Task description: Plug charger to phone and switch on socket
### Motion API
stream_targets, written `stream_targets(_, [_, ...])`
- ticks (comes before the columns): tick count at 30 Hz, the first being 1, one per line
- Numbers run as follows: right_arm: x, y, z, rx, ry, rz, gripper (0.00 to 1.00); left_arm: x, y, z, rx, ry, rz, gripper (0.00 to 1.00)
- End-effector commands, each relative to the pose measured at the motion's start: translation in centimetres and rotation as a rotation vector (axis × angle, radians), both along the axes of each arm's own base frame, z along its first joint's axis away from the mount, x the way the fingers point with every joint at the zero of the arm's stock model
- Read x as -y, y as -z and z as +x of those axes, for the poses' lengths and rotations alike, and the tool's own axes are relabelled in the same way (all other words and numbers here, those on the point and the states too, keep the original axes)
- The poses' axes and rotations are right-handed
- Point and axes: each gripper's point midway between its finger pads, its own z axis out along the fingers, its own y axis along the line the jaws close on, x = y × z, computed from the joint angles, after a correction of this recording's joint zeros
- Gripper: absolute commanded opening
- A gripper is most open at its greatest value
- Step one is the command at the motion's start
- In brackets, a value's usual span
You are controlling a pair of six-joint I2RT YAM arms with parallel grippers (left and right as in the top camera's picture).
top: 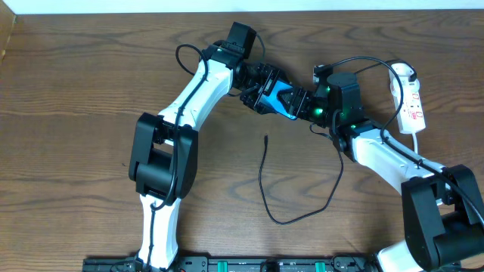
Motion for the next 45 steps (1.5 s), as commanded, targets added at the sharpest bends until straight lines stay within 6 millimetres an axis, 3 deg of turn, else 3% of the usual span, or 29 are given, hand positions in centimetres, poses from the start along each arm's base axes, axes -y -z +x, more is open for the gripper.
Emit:
stream_targets(1, [-0.54, -0.56, 0.10, 0.015, -0.025, 0.008, 0.49, 0.21, -2.38, -0.18, 0.011, -0.010, -0.038, 0.07])
stream_targets(11, [-0.66, -0.60, 0.00, 0.013, -0.033, 0.012, 0.45, 0.95, -3.27, -0.89, -0.035, 0.004, -0.105, 0.08])
stream_targets(17, [-0.66, -0.59, -0.01, 0.013, -0.033, 0.012, 0.38, 0.94, -3.25, -0.88, -0.035, 0.004, -0.104, 0.07])
stream_targets(26, [-0.75, -0.63, -0.08, 0.012, -0.039, 0.016, 0.19, 0.94, -3.24, -0.88, -0.035, 0.004, -0.103, 0.07])
stream_targets(41, [-0.73, -0.64, -0.05, 0.013, -0.038, 0.017, 0.10, 0.89, -3.21, -0.83, -0.033, 0.002, -0.100, 0.07])
stream_targets(45, [-0.75, -0.71, -0.01, 0.016, -0.038, 0.018, 0.06, 0.88, -3.20, -0.82, -0.033, 0.002, -0.099, 0.13])
